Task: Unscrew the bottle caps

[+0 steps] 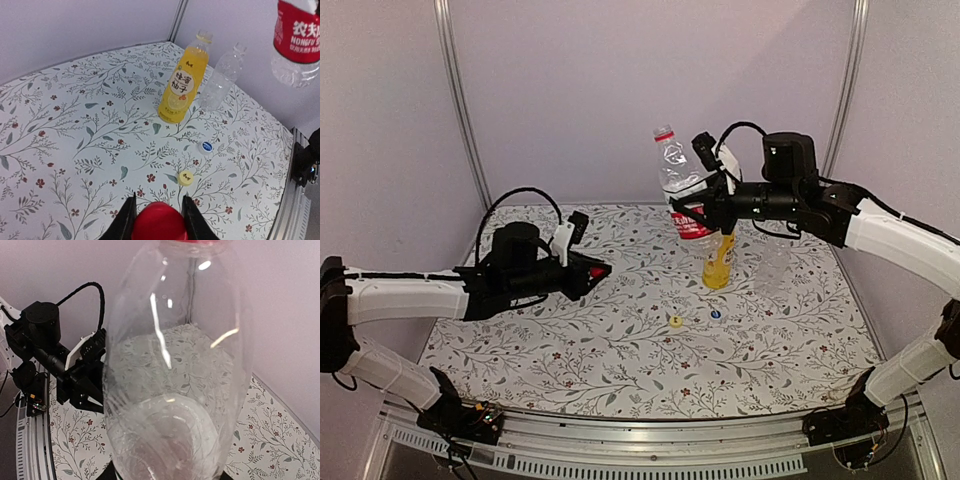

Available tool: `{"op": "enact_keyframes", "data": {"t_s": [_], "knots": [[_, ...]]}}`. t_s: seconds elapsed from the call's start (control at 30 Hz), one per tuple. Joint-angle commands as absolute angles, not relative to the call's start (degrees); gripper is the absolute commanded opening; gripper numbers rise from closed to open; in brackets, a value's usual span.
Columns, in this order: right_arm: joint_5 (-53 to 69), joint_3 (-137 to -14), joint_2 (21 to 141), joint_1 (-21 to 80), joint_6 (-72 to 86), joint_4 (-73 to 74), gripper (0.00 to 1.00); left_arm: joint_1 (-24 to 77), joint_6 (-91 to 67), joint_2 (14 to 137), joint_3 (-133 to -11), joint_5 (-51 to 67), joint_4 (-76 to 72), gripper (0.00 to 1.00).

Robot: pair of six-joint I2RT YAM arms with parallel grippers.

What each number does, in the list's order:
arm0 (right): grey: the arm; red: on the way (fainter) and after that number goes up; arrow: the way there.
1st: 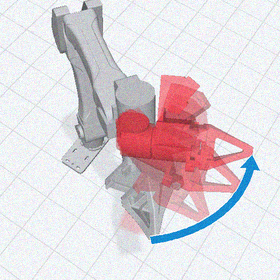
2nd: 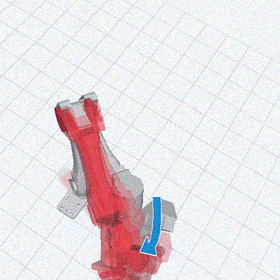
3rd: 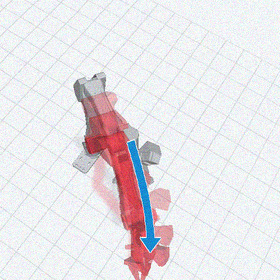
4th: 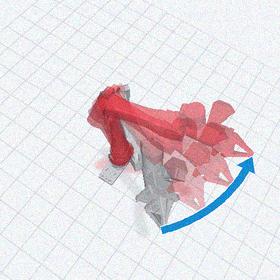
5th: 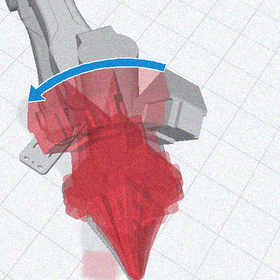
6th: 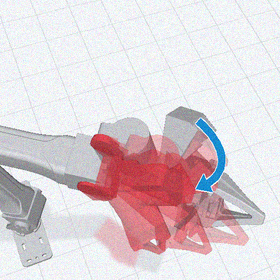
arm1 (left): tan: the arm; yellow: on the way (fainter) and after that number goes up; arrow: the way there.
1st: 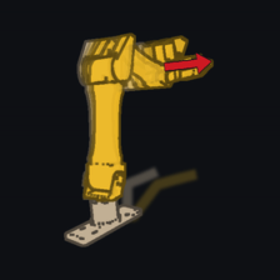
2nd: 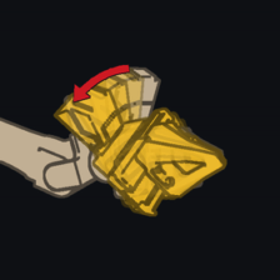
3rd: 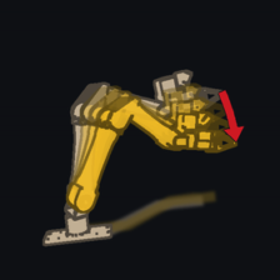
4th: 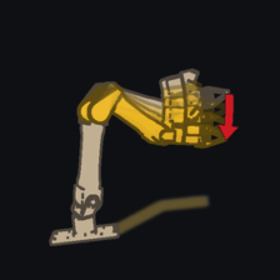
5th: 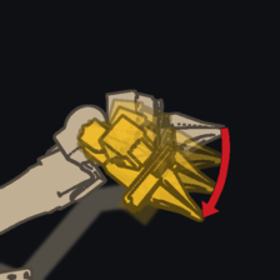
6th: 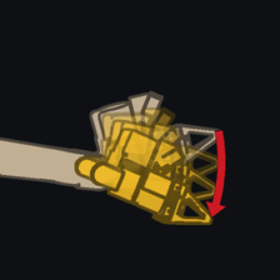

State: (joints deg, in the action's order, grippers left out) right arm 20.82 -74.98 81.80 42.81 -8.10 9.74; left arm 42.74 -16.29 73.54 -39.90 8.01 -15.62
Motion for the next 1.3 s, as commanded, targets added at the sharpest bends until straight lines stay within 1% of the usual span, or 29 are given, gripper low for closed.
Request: {"op": "enact_keyframes", "data": {"t_s": [0.0, 0.33, 0.6, 0.97, 1.27], "knots": [[19.18, -74.39, 80.16, 42.07, -6.95, 8.53, 0.36, 45.64, -13.72, 80.60, -37.46, 6.72, -23.43, 0.27], [19.53, -73.24, 80.55, 41.38, -5.61, 8.14, 0.36, 49.17, -13.77, 96.98, -38.06, 10.33, -32.30, 0.27], [19.51, -72.31, 80.71, 41.13, -4.87, 7.96, 0.36, 51.25, -13.70, 105.64, -40.97, 10.60, -33.11, 0.30], [19.83, -71.22, 80.44, 41.13, -4.70, 7.58, 0.36, 52.47, -12.15, 110.06, -42.28, 8.23, -31.12, 0.36], [20.11, -70.84, 79.98, 41.04, -4.64, 7.39, 0.36, 53.04, -11.53, 109.22, -42.56, 4.48, -28.12, 0.47]]}}
